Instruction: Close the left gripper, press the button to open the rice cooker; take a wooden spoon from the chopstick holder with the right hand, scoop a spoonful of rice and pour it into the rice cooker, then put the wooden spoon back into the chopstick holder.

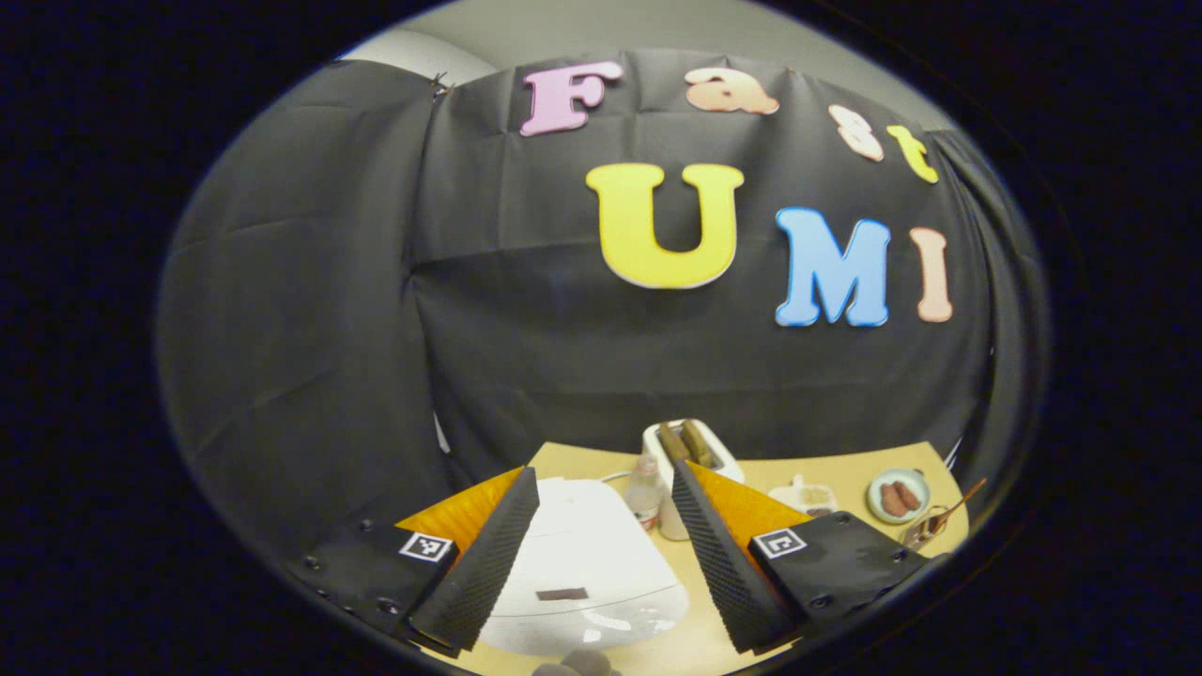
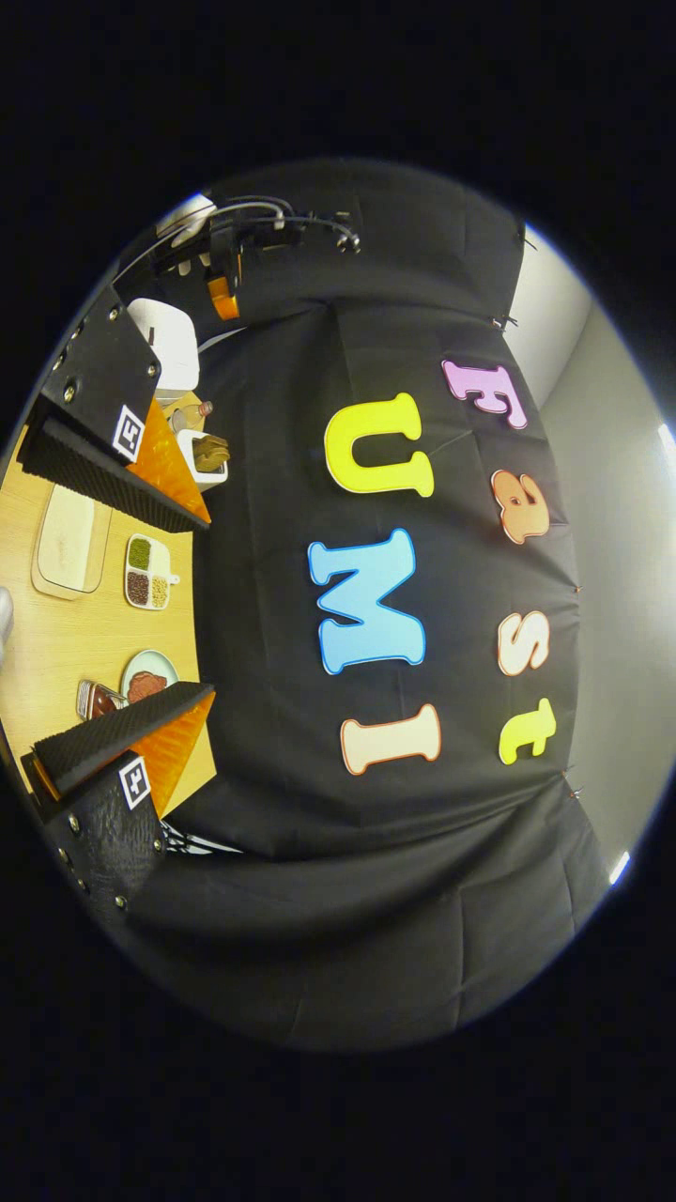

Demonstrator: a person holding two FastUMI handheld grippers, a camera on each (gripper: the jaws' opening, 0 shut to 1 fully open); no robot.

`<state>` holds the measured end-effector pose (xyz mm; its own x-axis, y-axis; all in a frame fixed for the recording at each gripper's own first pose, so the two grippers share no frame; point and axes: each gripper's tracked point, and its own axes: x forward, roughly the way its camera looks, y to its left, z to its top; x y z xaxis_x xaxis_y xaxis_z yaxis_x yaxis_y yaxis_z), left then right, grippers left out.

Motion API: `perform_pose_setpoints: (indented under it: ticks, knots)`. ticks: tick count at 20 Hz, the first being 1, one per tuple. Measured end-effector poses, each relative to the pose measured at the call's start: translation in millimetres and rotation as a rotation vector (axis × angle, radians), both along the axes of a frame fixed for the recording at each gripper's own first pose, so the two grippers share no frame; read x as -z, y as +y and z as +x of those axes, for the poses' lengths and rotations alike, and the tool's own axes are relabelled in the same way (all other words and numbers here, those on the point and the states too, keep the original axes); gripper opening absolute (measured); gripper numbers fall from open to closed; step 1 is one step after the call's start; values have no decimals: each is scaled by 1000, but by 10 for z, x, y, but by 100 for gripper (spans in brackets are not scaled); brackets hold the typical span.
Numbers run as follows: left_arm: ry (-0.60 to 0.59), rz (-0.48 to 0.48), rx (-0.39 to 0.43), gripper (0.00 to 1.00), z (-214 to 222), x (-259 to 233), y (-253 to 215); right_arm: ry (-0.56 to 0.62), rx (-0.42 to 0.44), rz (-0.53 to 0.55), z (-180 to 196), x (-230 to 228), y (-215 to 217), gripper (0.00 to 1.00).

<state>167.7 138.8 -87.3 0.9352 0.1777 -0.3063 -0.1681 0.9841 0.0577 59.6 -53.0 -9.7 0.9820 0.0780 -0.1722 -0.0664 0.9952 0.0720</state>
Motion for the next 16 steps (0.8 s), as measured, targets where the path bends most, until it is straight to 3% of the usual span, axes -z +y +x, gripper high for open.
perform_pose_setpoints:
  ticks: [6, 10, 16]
  knots:
    - [-272, 15, 89, 99, -754, -900, -774, -75, 39, -1, -29, -208, 35, 98]
    - [-269, -4, 170, 99, -999, -906, -1184, -83, 59, -12, -78, -237, 36, 98]
    - [-210, -80, 210, 99, -1122, -674, -1359, -111, 97, -37, -155, -279, 15, 98]
